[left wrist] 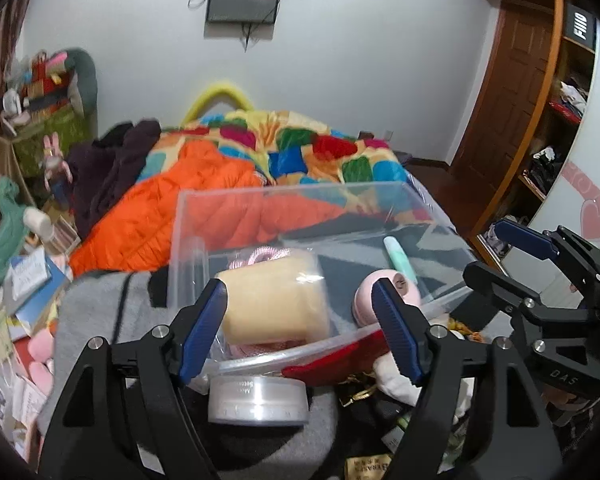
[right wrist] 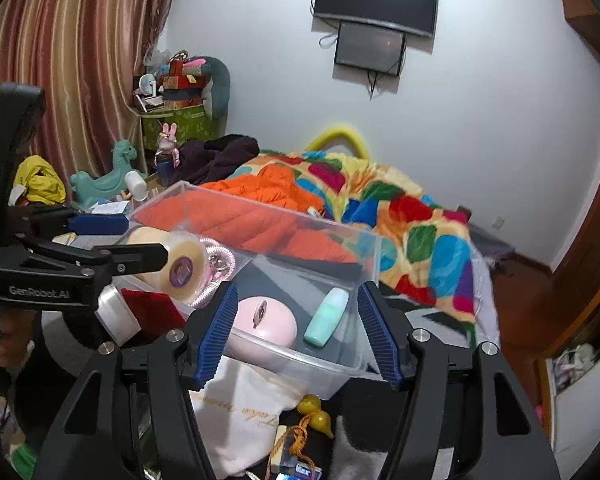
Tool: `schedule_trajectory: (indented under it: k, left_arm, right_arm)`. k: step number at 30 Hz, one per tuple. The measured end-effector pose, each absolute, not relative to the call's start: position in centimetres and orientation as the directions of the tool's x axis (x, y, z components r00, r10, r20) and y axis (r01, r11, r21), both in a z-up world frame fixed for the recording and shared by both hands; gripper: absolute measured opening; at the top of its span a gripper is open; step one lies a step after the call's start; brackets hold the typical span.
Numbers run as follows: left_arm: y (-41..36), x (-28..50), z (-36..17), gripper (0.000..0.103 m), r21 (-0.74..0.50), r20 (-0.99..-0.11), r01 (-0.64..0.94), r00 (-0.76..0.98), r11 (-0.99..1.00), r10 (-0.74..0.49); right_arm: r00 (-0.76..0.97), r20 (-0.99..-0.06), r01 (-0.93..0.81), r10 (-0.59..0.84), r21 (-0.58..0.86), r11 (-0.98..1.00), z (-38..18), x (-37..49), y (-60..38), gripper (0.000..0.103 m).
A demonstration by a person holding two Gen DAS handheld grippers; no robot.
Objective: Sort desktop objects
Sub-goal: 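Open both grippers and withdraw from the box, then grasp the white tape roll with the left gripper while the right grasps the white drawstring bag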
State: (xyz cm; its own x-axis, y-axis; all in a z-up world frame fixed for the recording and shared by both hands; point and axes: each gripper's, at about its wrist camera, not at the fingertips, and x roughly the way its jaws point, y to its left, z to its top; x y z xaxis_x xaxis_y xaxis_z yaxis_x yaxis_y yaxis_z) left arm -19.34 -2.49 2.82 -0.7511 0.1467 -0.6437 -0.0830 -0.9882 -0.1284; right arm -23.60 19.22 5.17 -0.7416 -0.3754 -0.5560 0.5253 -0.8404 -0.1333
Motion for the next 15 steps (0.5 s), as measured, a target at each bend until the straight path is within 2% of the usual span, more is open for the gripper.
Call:
schedule_trajectory:
  k: [6,9,15]
  left_arm:
    - [-1.1,-16.2,5.3,0.091,-0.033,-0.582,-0.119,-0.805,-0.992,0.116]
    - [-1.0,-15.3,5.7,0.092,-0.041,-0.584,-0.128,-0.801,-0.991,0.128]
    - [-1.5,-13.7,5.5,0.092,-0.021,-0.595,-0.094,-0.799,-0.995,0.088]
  right_arm:
    - [-0.756,-0.521,0.524,-0.397,-0.117,-0.844,6.6,-21.9,20.2,0.059]
    - [-0.759,-0.512,0.521,-0.403,-0.104,-0.847,7.1,-21.4,20.7,0.064]
    - [-0.779,-0.494,0.493,-0.386,-0.103,-0.864,7.5,-20.4,21.9,0.065]
